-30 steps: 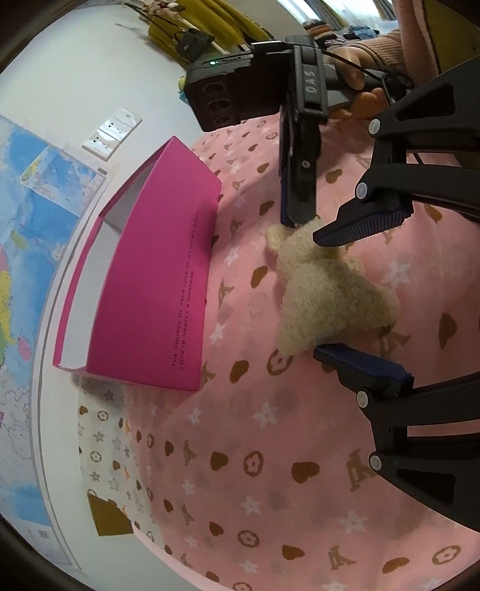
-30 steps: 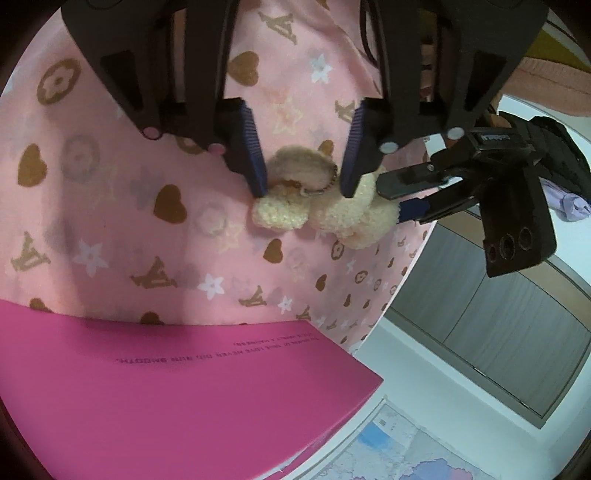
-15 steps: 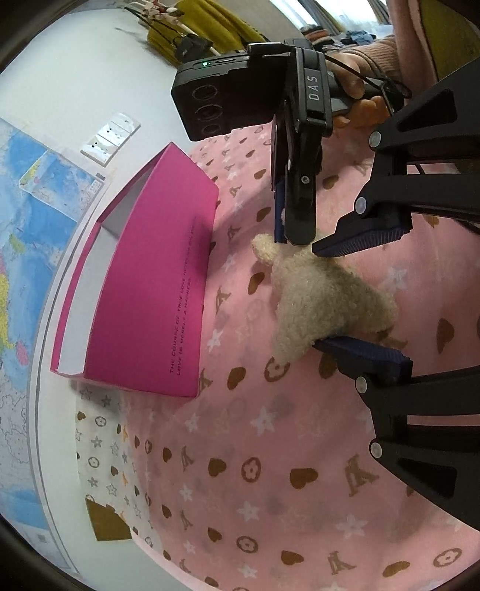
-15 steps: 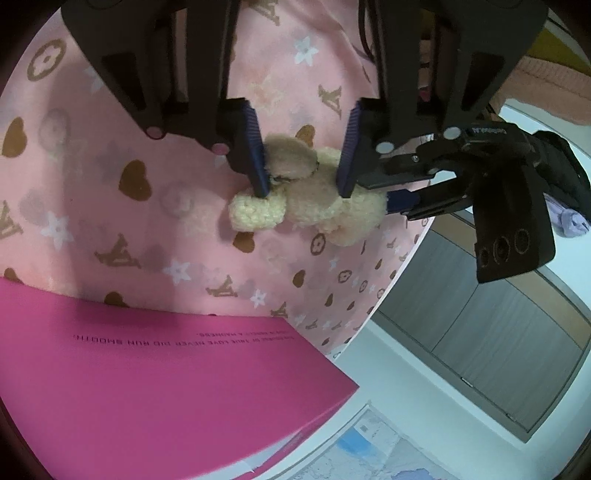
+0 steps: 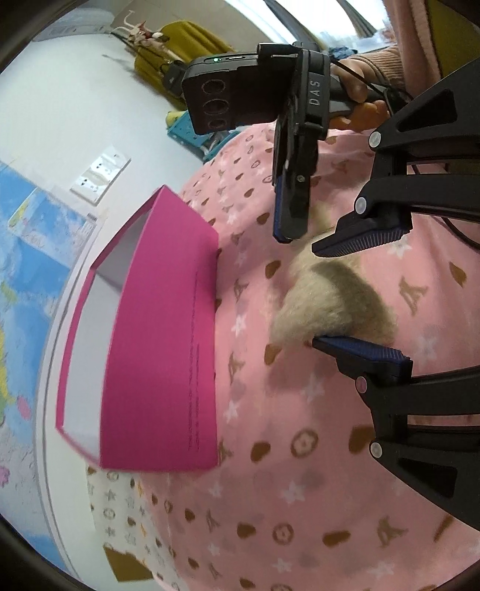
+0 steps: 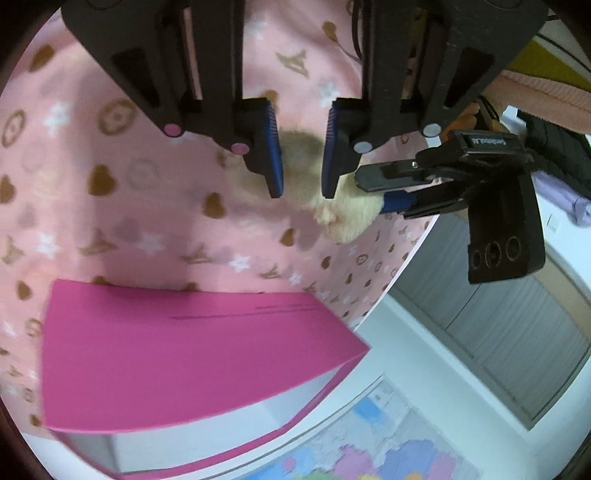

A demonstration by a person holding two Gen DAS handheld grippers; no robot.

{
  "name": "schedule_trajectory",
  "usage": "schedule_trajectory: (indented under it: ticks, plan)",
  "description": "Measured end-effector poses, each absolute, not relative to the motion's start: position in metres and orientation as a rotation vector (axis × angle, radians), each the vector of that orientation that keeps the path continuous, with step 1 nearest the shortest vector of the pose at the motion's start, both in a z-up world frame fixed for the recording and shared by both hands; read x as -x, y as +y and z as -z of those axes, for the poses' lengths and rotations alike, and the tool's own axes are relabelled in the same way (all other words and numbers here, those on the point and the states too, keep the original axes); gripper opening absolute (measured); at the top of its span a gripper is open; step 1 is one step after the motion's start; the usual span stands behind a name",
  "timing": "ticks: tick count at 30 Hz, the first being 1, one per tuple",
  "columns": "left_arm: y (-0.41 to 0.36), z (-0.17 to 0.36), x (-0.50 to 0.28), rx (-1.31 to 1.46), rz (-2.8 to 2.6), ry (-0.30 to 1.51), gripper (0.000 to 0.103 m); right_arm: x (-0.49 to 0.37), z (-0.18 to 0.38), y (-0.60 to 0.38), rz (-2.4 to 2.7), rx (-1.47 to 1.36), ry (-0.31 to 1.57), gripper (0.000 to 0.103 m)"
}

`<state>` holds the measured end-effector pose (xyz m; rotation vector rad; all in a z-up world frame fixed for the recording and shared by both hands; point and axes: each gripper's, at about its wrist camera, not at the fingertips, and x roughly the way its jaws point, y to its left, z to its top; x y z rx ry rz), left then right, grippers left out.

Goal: Organize soft objects
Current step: 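Grasp the beige plush bear with the right gripper and lift it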

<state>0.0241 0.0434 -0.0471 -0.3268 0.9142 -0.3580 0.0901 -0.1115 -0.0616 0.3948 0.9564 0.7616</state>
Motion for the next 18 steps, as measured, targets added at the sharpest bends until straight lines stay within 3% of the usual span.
schedule_trajectory:
  ticks: [3,5,8,18]
  plan:
    - [0.042,0.053,-0.028,0.309,0.329,0.939,0.043,-0.093,0.072,-0.116,-0.740,-0.431,0.996,0.025]
    - [0.047,0.053,-0.026,0.322,0.327,0.937,0.043,-0.091,0.074,-0.118,-0.754,-0.452,1.004,0.040]
    - [0.054,0.052,-0.021,0.325,0.310,0.930,0.044,-0.088,0.076,-0.115,-0.781,-0.476,1.001,0.053]
    - [0.052,0.053,-0.019,0.305,0.325,0.941,0.036,-0.075,0.070,-0.121,-0.727,-0.473,1.004,0.054]
